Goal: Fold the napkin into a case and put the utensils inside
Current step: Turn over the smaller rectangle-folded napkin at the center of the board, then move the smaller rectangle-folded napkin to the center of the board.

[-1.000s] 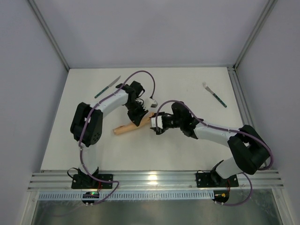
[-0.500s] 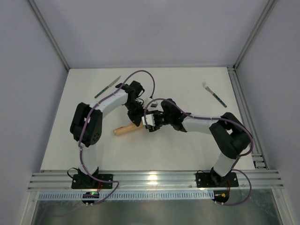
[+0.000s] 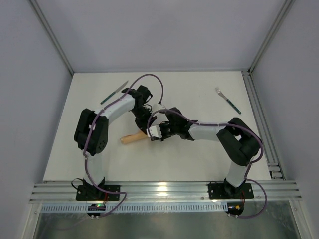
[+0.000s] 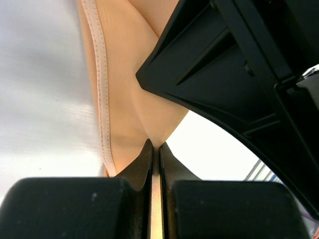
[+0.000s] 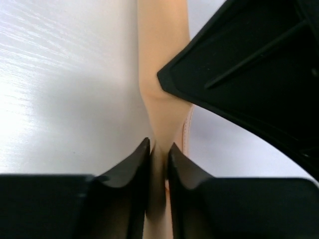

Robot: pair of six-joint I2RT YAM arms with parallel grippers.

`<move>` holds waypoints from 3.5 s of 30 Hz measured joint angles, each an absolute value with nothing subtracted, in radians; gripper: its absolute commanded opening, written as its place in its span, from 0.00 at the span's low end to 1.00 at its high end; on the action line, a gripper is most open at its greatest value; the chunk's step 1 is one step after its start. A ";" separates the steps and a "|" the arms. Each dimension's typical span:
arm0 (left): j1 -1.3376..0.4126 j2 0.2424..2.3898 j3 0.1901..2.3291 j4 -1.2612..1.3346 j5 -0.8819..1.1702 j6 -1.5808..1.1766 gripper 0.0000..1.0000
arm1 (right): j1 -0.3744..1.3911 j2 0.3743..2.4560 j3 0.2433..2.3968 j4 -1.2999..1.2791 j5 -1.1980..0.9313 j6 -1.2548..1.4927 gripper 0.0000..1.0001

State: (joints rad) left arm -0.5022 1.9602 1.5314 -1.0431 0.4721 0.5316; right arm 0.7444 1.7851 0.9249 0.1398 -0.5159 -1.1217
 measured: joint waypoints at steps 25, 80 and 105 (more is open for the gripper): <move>-0.345 1.927 1.718 -1.261 0.536 0.589 0.41 | 0.735 1.785 1.130 -0.215 -0.621 -0.667 0.04; -0.222 1.900 1.376 -0.915 0.341 0.417 0.41 | 0.647 1.312 0.865 0.162 -0.204 0.084 0.05; -0.221 1.860 1.249 -0.889 0.322 0.374 0.12 | 0.577 1.778 0.798 0.224 -0.434 0.481 0.04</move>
State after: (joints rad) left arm -0.2211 1.8595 1.2488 -0.8894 0.3222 0.3737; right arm 0.5774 1.7782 0.7979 0.2245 -0.4343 0.4808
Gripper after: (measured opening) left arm 0.149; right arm 0.038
